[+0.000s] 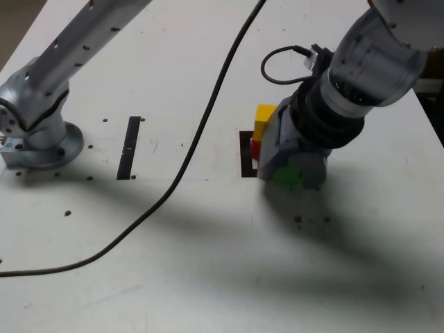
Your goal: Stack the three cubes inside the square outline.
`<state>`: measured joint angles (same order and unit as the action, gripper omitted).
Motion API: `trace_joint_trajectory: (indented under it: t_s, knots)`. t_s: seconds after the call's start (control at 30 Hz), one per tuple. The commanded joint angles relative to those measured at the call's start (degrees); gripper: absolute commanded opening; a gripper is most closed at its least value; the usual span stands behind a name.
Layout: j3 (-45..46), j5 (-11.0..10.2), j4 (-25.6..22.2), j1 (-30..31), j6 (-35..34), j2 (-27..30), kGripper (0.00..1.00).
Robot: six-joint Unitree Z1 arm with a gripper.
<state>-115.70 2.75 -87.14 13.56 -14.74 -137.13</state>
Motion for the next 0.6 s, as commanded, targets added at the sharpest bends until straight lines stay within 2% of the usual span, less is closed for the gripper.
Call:
trace_joint_trajectory:
  t_s: [0.0, 0.17, 0.37, 0.57]
  knots:
    - [-0.3, 0.3, -0.4, -0.1, -0.4, -0.4, 0.22]
    - [-0.8, 0.7, -0.8, -0.1, -0.6, 0.0, 0.17]
    - [-0.8, 1.8, -2.5, 0.1, -0.9, 2.2, 0.17]
    - [-0.8, 2.7, -4.8, 1.3, -1.5, 6.9, 0.17]
